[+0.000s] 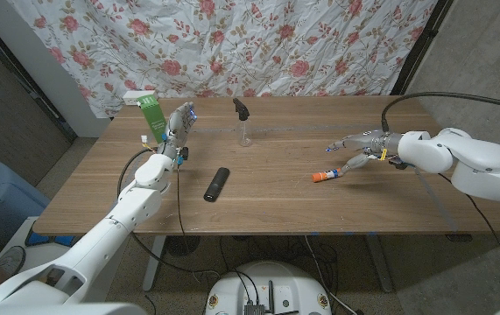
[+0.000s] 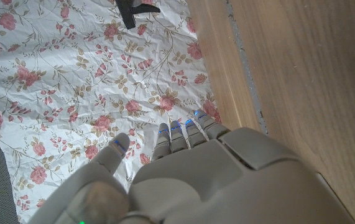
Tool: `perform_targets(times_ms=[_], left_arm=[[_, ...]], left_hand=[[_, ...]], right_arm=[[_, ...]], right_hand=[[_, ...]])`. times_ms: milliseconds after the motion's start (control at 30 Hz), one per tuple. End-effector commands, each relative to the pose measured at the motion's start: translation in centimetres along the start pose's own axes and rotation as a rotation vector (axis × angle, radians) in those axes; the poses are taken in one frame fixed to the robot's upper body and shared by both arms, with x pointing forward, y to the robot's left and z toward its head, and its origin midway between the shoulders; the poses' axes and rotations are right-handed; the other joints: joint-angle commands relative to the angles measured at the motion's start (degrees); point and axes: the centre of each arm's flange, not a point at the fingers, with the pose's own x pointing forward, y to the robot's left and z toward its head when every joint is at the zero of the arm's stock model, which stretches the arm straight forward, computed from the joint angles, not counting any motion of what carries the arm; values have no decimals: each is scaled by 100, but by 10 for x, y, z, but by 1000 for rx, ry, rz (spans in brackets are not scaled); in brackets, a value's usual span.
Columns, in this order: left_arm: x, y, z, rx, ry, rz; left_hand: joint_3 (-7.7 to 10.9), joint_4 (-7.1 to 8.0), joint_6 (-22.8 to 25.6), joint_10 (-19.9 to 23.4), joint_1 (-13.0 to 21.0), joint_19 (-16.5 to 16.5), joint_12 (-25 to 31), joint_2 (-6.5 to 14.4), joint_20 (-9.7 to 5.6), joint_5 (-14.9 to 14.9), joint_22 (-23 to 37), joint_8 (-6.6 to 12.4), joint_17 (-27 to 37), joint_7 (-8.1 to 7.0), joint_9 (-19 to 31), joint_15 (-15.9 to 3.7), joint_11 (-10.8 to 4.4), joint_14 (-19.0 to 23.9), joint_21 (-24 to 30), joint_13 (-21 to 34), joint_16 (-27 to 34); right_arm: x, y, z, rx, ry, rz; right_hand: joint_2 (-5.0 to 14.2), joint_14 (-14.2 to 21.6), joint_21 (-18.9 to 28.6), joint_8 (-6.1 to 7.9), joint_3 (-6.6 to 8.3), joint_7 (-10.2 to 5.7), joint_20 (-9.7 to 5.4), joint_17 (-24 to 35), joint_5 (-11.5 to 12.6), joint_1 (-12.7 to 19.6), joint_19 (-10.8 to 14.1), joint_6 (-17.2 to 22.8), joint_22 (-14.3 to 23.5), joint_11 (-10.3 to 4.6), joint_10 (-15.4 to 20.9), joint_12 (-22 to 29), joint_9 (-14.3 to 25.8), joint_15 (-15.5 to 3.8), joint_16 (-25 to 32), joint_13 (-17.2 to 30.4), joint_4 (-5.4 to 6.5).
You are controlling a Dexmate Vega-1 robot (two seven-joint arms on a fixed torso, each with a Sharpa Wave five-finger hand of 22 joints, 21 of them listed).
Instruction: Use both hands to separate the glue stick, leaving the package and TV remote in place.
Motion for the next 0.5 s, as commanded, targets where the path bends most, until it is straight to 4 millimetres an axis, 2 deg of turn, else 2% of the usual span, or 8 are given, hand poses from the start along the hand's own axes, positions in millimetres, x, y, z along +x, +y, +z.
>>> perform_targets(times_ms=[33, 500], left_arm=[[-3, 0, 0, 2, 5, 14], [-5, 2, 2, 8, 12, 20]], left_hand=[[43, -9, 74, 35, -36, 65, -7, 430, -142, -9, 22, 8, -1, -10, 17, -14, -8, 50, 14, 16, -3], [53, -15, 97, 52, -37, 74, -13, 427, -144, -12, 22, 6, 0, -14, 18, -8, -11, 56, 12, 17, -6]], right_arm=[[4, 11, 4, -49, 21, 23], [22, 22, 7, -48, 5, 51]], right_hand=[[-23, 71, 31, 49, 49, -38, -2, 10, -12, 108, 26, 82, 23, -10, 79, 28, 19, 3, 44, 17, 11], [-9, 196, 34, 63, 117, -112, -20, 19, -9, 312, 113, 175, 24, -23, 156, 18, 22, -50, 86, 19, 26]])
